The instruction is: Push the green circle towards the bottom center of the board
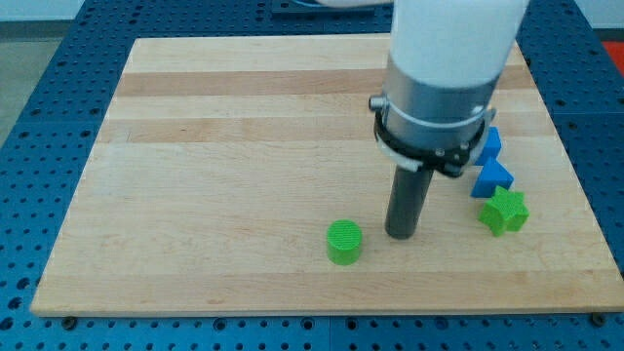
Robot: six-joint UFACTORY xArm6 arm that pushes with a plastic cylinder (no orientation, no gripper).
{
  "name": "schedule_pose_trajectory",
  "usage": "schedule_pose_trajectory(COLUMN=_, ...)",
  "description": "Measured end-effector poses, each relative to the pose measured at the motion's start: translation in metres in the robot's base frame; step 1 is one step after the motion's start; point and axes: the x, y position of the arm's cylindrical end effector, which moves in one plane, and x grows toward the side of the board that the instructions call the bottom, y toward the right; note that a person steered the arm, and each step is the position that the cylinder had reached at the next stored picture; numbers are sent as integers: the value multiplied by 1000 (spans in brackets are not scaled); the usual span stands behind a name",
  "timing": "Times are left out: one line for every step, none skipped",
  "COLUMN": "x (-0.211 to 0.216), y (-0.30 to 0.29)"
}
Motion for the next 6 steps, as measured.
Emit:
schedule_pose_trajectory(x=0, y=-2)
schedule_pose_trajectory(x=0, y=-16)
schedule_pose_trajectory(x=0, y=-40)
schedule_pose_trajectory(x=0, y=-45)
schedule_pose_trajectory(x=0, y=-46)
schedule_pose_trajectory(x=0, y=-46)
